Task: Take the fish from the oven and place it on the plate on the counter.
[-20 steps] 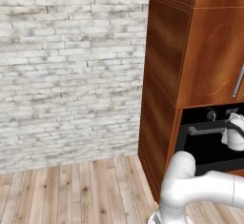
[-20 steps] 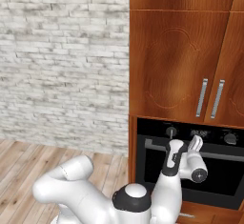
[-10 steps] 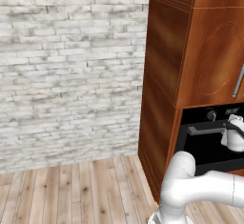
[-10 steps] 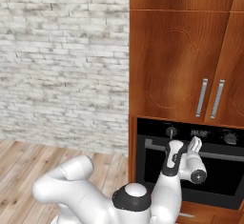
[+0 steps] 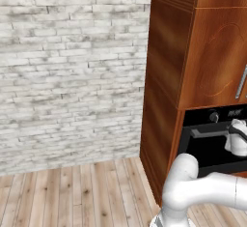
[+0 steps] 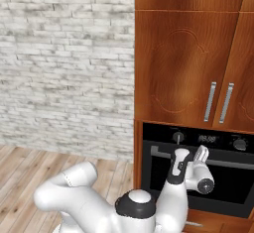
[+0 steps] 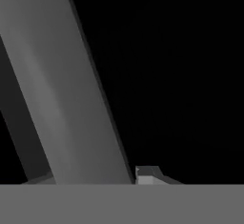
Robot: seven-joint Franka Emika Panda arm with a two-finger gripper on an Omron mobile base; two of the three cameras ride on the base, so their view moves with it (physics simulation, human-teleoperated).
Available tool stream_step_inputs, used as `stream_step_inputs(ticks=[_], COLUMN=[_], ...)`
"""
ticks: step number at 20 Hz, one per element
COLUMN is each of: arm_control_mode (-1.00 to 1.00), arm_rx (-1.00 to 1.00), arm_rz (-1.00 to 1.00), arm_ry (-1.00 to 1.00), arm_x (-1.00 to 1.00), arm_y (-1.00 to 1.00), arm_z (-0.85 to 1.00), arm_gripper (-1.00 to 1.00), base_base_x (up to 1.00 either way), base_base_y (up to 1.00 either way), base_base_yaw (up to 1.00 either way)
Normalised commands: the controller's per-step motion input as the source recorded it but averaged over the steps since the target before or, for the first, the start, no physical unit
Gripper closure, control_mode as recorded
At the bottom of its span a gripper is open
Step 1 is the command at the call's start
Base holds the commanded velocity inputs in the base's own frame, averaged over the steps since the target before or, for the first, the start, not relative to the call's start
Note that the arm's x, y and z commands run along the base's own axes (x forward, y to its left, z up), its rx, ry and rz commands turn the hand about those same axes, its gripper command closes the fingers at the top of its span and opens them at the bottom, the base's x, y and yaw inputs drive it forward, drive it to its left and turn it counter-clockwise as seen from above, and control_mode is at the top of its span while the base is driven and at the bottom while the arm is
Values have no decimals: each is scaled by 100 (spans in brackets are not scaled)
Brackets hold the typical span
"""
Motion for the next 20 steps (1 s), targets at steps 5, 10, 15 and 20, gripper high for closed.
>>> stream_step_inputs(ticks=[5, 10, 15, 20], arm_control_mode=[-100, -100, -100, -100], arm_rx=[0, 0, 0, 0], arm_rz=[0, 0, 0, 0], arm_ry=[13, 14, 12, 9], arm_x=[-47, -48, -51, -58], arm_y=[-16, -19, -20, -22], arm_z=[-46, -47, -53, -59], arm_gripper=[100, 100, 100, 100], base_base_x=[0, 0, 0, 0], base_base_y=[0, 0, 0, 0], base_base_yaw=[0, 0, 0, 0])
